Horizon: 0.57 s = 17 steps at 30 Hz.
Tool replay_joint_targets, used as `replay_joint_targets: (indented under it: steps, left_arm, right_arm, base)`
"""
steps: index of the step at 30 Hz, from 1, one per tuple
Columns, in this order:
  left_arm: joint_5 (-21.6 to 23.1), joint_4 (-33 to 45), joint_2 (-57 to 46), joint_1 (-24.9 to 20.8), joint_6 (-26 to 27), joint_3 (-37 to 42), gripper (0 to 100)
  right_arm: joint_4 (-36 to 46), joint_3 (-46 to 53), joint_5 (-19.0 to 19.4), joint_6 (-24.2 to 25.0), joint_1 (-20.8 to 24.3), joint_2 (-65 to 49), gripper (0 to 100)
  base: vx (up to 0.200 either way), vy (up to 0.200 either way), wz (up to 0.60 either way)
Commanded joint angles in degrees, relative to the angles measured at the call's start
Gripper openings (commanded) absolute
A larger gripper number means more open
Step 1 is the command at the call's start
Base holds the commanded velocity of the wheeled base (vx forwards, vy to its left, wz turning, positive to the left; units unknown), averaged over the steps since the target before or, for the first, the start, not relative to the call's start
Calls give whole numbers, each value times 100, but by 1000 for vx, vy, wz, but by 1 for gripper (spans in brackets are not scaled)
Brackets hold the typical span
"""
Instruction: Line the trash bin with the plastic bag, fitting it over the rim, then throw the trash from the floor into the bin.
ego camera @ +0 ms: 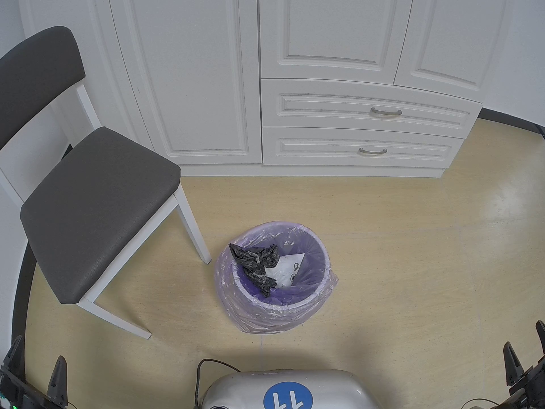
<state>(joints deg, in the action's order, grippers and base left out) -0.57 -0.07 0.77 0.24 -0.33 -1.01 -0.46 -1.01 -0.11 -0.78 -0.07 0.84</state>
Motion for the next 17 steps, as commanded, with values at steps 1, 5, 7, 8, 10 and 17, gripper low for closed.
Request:
replay_joint_targets:
  steps: [1, 5, 7, 8, 10, 17]
  left_arm:
    - [-13, -1, -77, 11, -20, 101, 100]
    - [13, -1, -77, 11, 33, 101, 100]
    - [-31, 7, -77, 2, -20, 101, 100]
    - [-13, -1, -77, 2, -20, 101, 100]
    - [-4, -1, -77, 11, -20, 101, 100]
    - [-4, -1, -77, 2, -11, 101, 100]
  right_arm:
    - [20, 92, 72, -71, -1, -75, 100]
    - [29, 101, 64, 52, 16, -84, 100]
    - [20, 101, 46, 192, 16, -84, 100]
    - [20, 101, 46, 183, 16, -84, 100]
    - [29, 101, 46, 157, 16, -84, 100]
    - [29, 101, 55, 104, 7, -84, 100]
  base:
    - [0, 0, 0]
    - [0, 0, 0]
    - [0, 0, 0]
    - [0, 0, 0]
    - [0, 0, 0]
    - [0, 0, 0]
